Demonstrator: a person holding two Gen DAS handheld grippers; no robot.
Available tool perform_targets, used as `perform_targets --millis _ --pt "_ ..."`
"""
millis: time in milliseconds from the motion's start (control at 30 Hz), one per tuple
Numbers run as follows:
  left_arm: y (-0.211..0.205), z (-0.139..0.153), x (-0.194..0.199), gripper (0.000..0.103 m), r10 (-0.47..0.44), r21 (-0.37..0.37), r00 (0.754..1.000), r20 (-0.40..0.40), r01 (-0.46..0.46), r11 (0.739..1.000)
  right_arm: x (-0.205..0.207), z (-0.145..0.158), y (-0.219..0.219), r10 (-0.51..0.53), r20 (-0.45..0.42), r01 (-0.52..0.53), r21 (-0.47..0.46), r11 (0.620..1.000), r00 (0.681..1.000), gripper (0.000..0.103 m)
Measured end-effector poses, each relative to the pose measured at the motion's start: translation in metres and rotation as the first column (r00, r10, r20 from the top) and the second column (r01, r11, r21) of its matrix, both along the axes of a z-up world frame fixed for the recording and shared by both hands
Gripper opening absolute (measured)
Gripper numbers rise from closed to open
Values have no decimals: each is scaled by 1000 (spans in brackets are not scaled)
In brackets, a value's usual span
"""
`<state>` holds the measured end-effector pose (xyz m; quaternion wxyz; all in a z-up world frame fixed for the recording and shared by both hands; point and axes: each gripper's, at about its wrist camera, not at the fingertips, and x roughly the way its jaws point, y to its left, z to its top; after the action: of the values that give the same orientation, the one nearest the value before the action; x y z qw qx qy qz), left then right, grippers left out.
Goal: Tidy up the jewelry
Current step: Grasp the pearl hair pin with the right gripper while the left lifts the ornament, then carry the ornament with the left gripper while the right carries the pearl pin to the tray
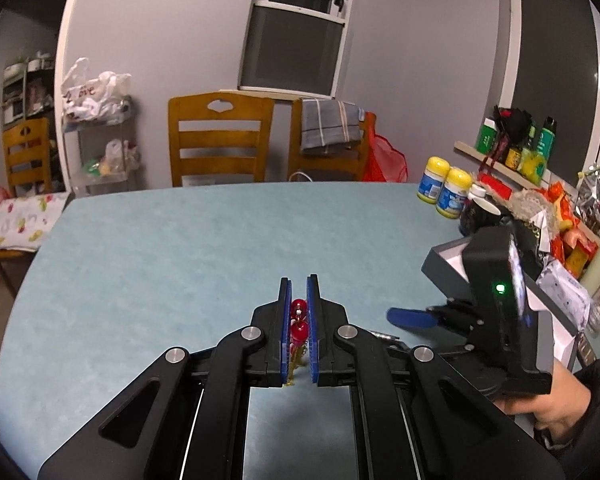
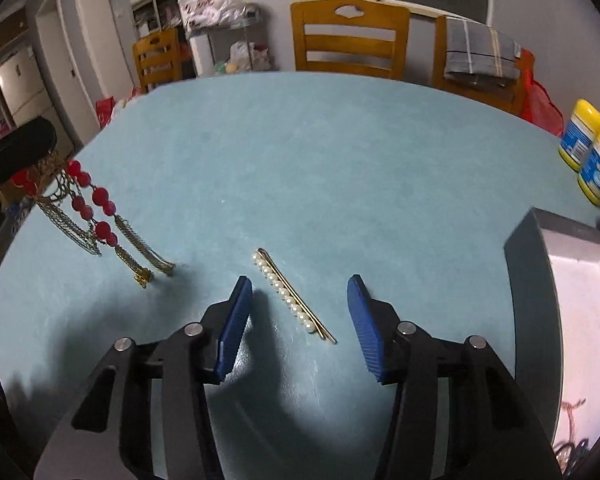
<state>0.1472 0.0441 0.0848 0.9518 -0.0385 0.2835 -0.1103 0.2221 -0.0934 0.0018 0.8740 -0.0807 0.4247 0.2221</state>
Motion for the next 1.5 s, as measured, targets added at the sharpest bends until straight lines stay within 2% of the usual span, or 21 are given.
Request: perform_targets --millis 100,133,200,467,533,867,1100,1500 --pt "-3 -2 0 8 -10 14 1000 -4 10 1000 -1 -1 3 3 9 -3 -26 1000 1000 48" --pt "-2 -3 0 8 -8 12 1000 -5 9 1000 -1 0 3 4 12 -3 -26 1000 1000 34" --pt "0 -4 0 8 -5 10 1000 -10 6 1000 -5 0 7 21 14 -21 -22 1000 1000 16" --pt "-4 -3 0 8 -2 40 1000 -7 2 999 -12 1 14 44 53 -39 -86 996 998 10" --pt "-3 -3 0 8 0 36 1000 -4 0 999 -14 3 13 43 64 -38 -81 996 997 5" --pt "1 7 -6 8 22 29 999 40 -24 999 -17 12 6 31 124 -26 -45 999 992 5" --pt "2 9 -8 8 27 27 998 55 -28 999 -16 25 -6 11 134 -15 27 1000 991 5" --pt "2 7 -6 8 33 40 998 51 -35 999 -26 16 12 73 110 -71 -22 997 991 5"
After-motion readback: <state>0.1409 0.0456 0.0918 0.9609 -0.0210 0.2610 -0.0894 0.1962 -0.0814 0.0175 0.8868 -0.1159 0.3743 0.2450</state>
